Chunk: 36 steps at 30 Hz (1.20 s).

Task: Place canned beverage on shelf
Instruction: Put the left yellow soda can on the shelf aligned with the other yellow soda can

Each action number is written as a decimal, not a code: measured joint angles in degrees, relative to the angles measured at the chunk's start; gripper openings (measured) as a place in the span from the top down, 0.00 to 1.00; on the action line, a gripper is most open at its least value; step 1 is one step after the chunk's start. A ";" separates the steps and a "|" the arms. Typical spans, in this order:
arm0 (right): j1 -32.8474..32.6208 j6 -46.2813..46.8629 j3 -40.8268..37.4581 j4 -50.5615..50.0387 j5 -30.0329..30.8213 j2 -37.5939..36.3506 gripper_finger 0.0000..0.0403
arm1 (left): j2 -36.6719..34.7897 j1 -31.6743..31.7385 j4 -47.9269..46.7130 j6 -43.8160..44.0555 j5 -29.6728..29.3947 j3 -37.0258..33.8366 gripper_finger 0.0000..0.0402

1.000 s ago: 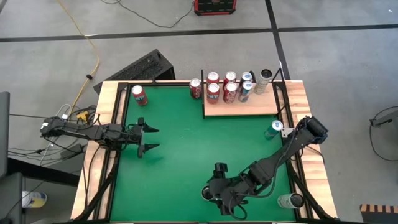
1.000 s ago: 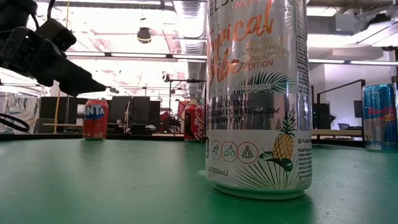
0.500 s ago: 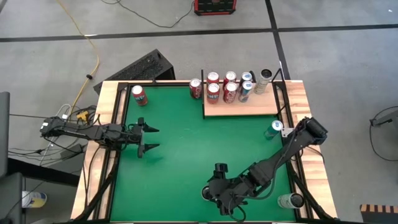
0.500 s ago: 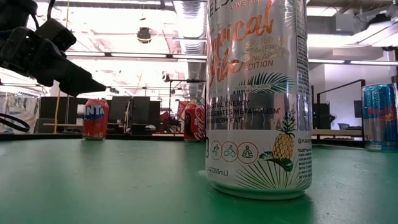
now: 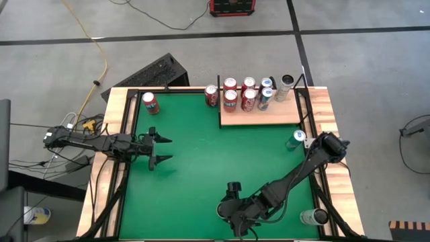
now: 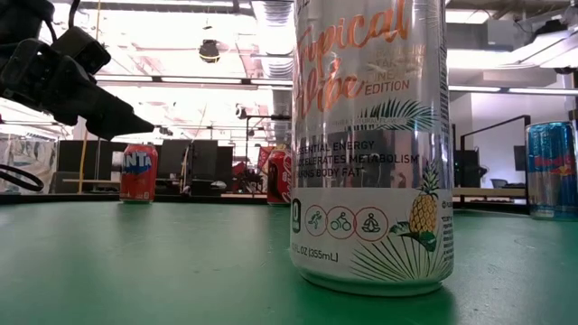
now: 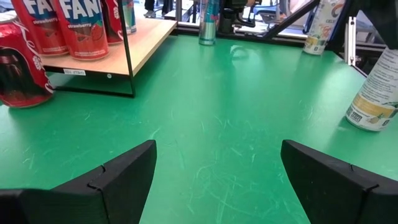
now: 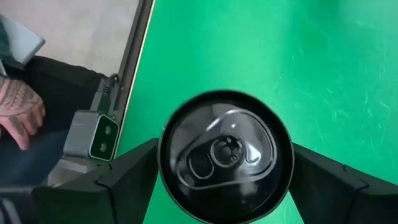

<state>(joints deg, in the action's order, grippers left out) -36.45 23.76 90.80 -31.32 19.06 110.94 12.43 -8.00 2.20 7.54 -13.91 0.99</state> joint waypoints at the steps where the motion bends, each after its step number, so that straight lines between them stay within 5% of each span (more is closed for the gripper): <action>1: 0.00 0.36 -0.02 -0.03 0.09 0.03 0.14 | 0.04 -0.01 0.00 -0.01 0.00 0.00 0.18; 9: 0.61 3.64 -0.02 0.27 0.44 -0.42 0.15 | 0.02 0.01 0.00 -0.01 0.01 0.00 0.18; 21: 0.27 1.67 -0.01 -0.69 2.92 -0.43 0.30 | 0.02 -0.01 0.00 0.01 0.00 0.00 0.18; 36: 0.08 2.09 -2.36 -29.39 18.46 -18.96 0.30 | -0.04 -0.01 0.00 0.00 0.00 0.00 0.18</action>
<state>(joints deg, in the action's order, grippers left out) -36.37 25.85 88.44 -60.70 37.51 91.98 12.38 -8.01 2.20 7.53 -13.91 0.99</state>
